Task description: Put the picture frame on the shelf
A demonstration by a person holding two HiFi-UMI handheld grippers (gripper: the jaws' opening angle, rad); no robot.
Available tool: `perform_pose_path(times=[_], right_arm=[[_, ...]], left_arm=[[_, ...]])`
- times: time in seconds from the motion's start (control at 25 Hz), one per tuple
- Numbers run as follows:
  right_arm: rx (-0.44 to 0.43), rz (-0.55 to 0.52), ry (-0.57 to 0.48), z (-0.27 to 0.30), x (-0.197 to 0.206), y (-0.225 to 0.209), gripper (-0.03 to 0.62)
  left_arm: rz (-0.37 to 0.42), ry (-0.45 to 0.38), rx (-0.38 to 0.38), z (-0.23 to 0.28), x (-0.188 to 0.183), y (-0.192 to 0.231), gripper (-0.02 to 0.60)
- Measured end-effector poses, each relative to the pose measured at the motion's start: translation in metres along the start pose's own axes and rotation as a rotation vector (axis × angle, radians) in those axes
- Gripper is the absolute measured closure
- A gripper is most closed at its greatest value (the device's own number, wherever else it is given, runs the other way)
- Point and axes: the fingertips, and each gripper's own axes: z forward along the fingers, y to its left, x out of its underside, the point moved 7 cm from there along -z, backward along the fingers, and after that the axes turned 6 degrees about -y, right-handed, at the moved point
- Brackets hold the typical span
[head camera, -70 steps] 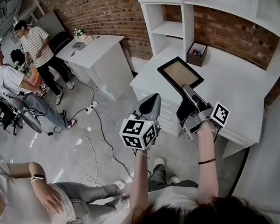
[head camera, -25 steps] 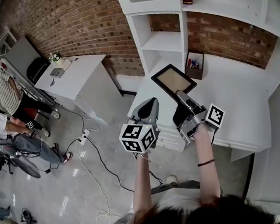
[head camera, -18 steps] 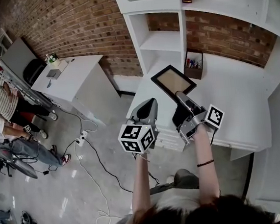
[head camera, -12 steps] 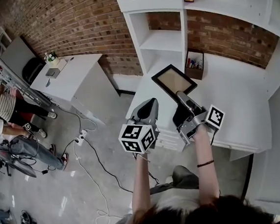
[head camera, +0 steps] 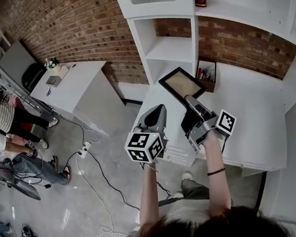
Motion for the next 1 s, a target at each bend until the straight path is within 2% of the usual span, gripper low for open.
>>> perform_pose_path(times=[0.56, 1.0], right_arm=[[0.007, 0.018, 0.053, 0.066, -0.047, -0.022, 0.522], [0.020, 0.018, 0.085, 0.089, -0.062, -0.033, 0.522]], left_arm=[[0.001, 0.000, -0.029, 0.069, -0.001, 0.028, 0.571], [-0.015, -0.005, -0.036, 0.100, 0.005, 0.039, 0.571]])
